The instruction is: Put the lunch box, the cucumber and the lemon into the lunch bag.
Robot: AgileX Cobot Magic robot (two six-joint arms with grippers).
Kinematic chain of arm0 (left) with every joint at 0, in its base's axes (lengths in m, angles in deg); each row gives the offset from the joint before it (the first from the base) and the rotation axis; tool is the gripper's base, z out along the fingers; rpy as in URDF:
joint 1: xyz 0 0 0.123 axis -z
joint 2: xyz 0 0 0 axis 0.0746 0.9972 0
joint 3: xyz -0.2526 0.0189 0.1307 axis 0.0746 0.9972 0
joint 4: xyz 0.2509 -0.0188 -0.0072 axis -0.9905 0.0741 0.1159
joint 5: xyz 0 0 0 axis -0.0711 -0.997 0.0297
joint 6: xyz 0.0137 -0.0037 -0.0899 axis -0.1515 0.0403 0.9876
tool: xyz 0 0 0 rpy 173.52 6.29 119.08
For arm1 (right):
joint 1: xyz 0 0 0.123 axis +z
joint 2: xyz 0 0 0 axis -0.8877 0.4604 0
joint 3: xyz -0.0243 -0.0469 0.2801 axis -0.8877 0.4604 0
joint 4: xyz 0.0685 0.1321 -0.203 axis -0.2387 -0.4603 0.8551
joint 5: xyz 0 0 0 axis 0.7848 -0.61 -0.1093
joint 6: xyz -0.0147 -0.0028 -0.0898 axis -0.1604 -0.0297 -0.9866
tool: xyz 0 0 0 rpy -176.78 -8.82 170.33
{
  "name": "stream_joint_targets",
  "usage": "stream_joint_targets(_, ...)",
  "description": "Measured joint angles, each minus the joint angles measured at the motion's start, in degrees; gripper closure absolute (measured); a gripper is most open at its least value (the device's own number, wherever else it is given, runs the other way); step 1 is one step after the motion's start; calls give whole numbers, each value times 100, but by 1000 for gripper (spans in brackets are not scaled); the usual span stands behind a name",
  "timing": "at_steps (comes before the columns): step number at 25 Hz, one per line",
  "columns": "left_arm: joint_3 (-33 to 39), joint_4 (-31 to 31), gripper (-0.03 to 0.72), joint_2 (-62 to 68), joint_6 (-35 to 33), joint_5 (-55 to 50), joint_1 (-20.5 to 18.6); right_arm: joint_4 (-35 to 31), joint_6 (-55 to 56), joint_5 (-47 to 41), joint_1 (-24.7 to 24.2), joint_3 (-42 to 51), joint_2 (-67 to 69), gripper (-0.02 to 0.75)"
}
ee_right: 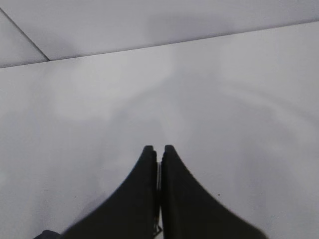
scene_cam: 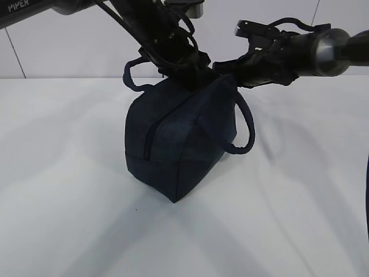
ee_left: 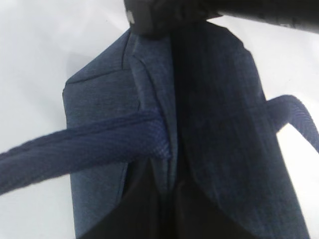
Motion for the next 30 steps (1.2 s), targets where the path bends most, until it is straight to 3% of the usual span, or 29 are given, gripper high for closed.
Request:
stream_joint_targets(7, 0, 10, 697, 0, 0, 0, 0, 245, -26, 30, 0, 0, 0, 731)
stream_joint_targets(24, 0, -1, 697, 5, -10, -5, 0, -95, -26, -159, -2, -144, 71, 727)
stream_joint_targets(30, -13, -1, 697, 5, -20, -184, 0, -3, -37, -481, -69, -153, -29, 634)
